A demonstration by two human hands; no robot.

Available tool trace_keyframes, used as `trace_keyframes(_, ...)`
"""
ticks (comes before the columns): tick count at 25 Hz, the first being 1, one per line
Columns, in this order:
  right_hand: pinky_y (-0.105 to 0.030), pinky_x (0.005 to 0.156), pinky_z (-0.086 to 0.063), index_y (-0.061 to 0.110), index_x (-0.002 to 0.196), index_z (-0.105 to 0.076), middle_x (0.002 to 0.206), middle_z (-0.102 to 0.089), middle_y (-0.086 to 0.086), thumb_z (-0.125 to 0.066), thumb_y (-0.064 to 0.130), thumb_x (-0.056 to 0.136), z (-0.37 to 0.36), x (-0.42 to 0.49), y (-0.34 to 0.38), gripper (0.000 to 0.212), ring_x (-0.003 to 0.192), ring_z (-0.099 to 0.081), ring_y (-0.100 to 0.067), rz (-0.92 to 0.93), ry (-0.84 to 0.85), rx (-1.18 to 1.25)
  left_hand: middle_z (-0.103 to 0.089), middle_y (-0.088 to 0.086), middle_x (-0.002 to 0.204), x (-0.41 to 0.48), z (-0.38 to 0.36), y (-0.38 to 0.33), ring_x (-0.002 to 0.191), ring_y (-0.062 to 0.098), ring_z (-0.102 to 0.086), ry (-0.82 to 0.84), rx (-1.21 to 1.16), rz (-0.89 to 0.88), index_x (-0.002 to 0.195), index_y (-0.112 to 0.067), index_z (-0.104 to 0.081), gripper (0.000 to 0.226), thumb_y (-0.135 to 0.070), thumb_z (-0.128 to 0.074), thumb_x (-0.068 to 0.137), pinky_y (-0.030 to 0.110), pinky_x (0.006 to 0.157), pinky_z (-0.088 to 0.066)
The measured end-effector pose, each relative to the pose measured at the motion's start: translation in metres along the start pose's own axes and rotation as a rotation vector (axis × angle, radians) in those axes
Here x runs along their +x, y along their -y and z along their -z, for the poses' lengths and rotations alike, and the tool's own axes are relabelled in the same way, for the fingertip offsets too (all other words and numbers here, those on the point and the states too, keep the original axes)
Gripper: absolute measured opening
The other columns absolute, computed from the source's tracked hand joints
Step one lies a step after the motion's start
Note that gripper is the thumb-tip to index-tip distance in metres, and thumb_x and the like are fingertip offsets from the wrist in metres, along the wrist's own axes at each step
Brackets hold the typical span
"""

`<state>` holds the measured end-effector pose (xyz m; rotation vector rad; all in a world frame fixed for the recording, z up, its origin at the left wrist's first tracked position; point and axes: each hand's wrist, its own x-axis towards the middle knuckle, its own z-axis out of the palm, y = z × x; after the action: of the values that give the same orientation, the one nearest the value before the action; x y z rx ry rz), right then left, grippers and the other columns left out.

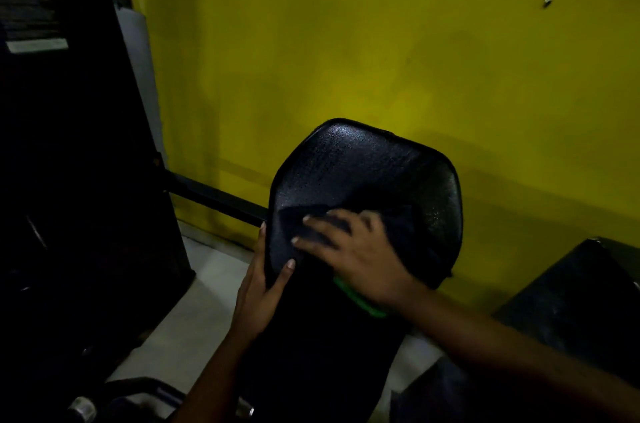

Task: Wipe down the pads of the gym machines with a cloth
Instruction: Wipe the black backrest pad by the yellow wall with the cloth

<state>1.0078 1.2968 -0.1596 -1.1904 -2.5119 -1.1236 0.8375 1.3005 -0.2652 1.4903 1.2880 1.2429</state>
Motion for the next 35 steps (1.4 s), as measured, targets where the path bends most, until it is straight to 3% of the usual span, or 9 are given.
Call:
trace_keyframes(4, -0.042, 0.086, -0.029, 0.037, 0.129, -0.049, 0.138, -0.051, -0.001, -0.057, 0.027, 0.072, 0.018, 0.063, -0.058, 0.058, 0.116, -0.049, -0.034, -0.284, -0.061, -0.028, -0.024, -0.012, 0.154, 0.000, 0.000, -0.003, 0.136, 0.013, -0.035, 0.007, 0.017, 0.031, 0.136, -0.058, 0.002, 0.074, -0.068, -0.047, 0.080, 0.032, 0.107, -0.035)
trace_keyframes(7, -0.040, 0.084, -0.024, 0.035, 0.125, -0.055, 0.137, -0.052, -0.001, -0.064, 0.030, 0.072, -0.001, 0.085, -0.025, 0.054, 0.114, -0.054, -0.033, -0.110, 0.009, -0.049, -0.024, -0.011, 0.154, -0.001, 0.001, -0.004, 0.137, 0.014, -0.034, 0.007, 0.006, 0.029, 0.138, -0.055, 0.000, 0.075, -0.057, -0.047, 0.079, 0.030, 0.106, -0.036)
trace_keyframes(11, -0.040, 0.081, -0.027, 0.034, 0.124, -0.055, 0.136, -0.054, 0.001, -0.041, 0.032, 0.079, -0.016, 0.047, 0.010, 0.048, 0.109, -0.057, -0.031, 0.072, 0.041, -0.039, -0.023, -0.009, 0.154, 0.002, 0.001, 0.002, 0.136, 0.010, -0.033, 0.030, 0.018, 0.014, 0.145, -0.042, -0.004, 0.078, -0.057, -0.050, 0.083, 0.026, 0.104, -0.035)
trace_keyframes(15, -0.037, 0.080, -0.027, 0.039, 0.121, -0.057, 0.131, -0.058, 0.005, -0.042, 0.034, 0.080, 0.000, 0.027, -0.015, 0.044, 0.107, -0.059, -0.028, 0.263, 0.108, -0.045, -0.028, -0.008, 0.153, 0.000, 0.003, 0.002, 0.135, 0.013, -0.036, 0.031, 0.015, 0.012, 0.143, -0.049, -0.005, 0.080, -0.065, -0.046, 0.076, 0.027, 0.103, -0.036)
trace_keyframes(20, -0.042, 0.084, -0.037, 0.040, 0.130, -0.045, 0.140, -0.049, 0.004, -0.043, 0.038, 0.077, 0.028, 0.009, -0.104, 0.053, 0.117, -0.052, -0.030, 0.116, 0.055, -0.062, -0.022, -0.009, 0.155, -0.002, 0.003, -0.006, 0.136, 0.013, -0.033, 0.052, 0.008, 0.009, 0.134, -0.060, 0.005, 0.075, -0.049, -0.052, 0.087, 0.027, 0.106, -0.030)
trace_keyframes(25, -0.043, 0.085, -0.032, 0.040, 0.131, -0.046, 0.144, -0.044, 0.004, -0.051, 0.031, 0.073, 0.005, -0.053, -0.031, 0.059, 0.120, -0.045, -0.030, -0.255, -0.001, 0.029, -0.019, -0.025, 0.144, -0.003, 0.004, -0.006, 0.131, 0.001, -0.028, 0.063, -0.012, -0.003, 0.141, -0.049, 0.003, 0.076, -0.042, -0.051, 0.088, 0.023, 0.106, -0.027)
trace_keyframes(28, -0.044, 0.084, -0.031, 0.041, 0.131, -0.045, 0.144, -0.039, 0.007, -0.050, 0.030, 0.073, -0.012, -0.079, 0.024, 0.060, 0.118, -0.041, -0.026, -0.254, 0.011, 0.029, -0.018, -0.035, 0.139, -0.004, 0.005, -0.005, 0.128, -0.004, -0.028, 0.072, -0.029, -0.002, 0.138, -0.053, 0.004, 0.074, -0.040, -0.050, 0.089, 0.016, 0.101, -0.026)
trace_keyframes(32, -0.041, 0.081, -0.031, 0.041, 0.126, -0.050, 0.136, -0.053, 0.009, -0.047, 0.031, 0.079, -0.023, -0.109, 0.084, 0.047, 0.112, -0.046, -0.023, -0.225, 0.013, 0.104, -0.026, -0.021, 0.144, -0.008, 0.006, -0.003, 0.126, 0.001, -0.033, 0.080, -0.042, 0.017, 0.139, -0.054, 0.003, 0.067, -0.042, -0.044, 0.092, 0.018, 0.099, -0.028)
trace_keyframes(35, -0.038, 0.080, -0.033, 0.042, 0.127, -0.046, 0.134, -0.054, 0.008, -0.044, 0.029, 0.076, -0.006, -0.087, 0.057, 0.053, 0.109, -0.046, -0.024, -0.162, 0.007, 0.110, -0.019, -0.039, 0.136, -0.011, 0.010, 0.005, 0.125, -0.008, -0.030, 0.096, -0.089, 0.020, 0.142, -0.049, -0.003, 0.063, -0.051, -0.042, 0.092, 0.018, 0.103, -0.027)
